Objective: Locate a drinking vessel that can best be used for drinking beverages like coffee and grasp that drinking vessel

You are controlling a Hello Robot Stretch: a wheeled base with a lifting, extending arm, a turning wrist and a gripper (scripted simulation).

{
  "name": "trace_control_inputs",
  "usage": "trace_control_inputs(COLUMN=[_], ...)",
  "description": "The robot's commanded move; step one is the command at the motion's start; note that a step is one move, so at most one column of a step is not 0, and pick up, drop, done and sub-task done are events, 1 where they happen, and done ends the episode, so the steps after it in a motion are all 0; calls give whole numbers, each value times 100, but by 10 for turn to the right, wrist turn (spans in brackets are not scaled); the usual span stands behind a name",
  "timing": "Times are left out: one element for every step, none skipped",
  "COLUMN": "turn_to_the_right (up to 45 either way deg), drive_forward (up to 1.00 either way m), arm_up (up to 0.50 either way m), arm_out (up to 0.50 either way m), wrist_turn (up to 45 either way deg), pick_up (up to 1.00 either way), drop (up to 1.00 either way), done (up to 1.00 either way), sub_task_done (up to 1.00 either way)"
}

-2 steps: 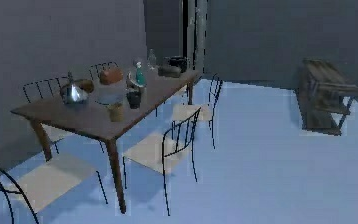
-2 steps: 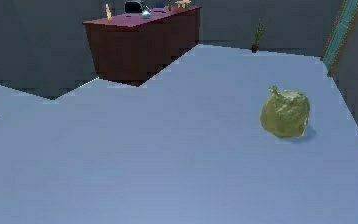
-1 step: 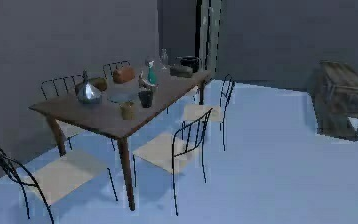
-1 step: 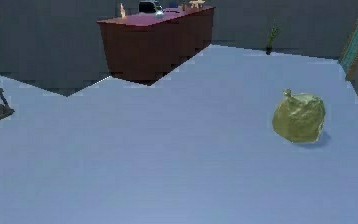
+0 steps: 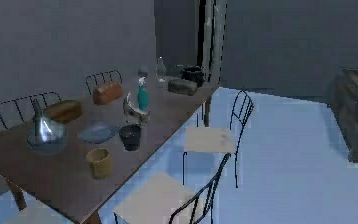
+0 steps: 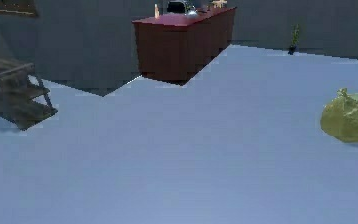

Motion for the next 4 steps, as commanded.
trace_control_inputs(turn_to_the_right=[-450, -450, -210, 0], drive_forward=[0, 0, 0, 0], arm_up=[0, 0, 0, 50], arm_out=[0, 0, 0, 0], wrist_turn=[0, 0, 0, 0], pick_up=[0, 0, 0, 0], drop=[0, 0, 0, 0], done=[0, 0, 0, 0], sub_task_done=[0, 0, 0, 0])
